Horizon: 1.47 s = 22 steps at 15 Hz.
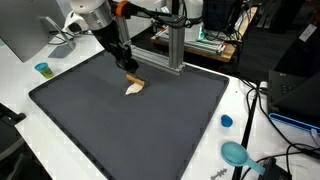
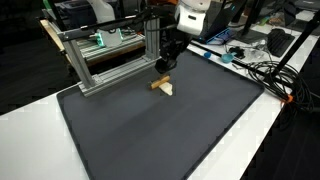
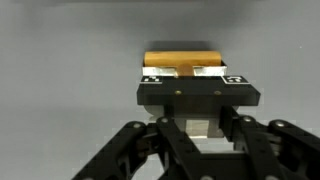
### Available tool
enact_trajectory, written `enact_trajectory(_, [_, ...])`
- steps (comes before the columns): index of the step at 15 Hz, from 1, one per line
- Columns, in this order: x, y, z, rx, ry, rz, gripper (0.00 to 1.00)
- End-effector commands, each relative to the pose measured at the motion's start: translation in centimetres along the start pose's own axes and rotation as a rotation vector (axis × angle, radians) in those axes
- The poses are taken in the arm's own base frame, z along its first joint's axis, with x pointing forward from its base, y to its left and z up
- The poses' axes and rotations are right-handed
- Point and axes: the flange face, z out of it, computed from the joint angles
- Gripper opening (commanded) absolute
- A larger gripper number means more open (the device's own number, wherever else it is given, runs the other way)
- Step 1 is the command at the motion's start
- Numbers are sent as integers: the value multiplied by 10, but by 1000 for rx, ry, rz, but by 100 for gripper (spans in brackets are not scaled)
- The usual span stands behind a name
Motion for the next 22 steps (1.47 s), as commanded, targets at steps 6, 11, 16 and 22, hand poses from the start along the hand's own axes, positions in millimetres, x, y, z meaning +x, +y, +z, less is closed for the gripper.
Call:
enact_trajectory(6, [-32,1,-21,-36,-62,-160,22])
enact_trajectory(11, [-99,-6,-88,-100,-34,-413,22])
enact_trajectory(16, [-130,-49,-132,-109,35,-672,22])
enact_trajectory(22, [-124,-75,-132,-121,41,-806,47])
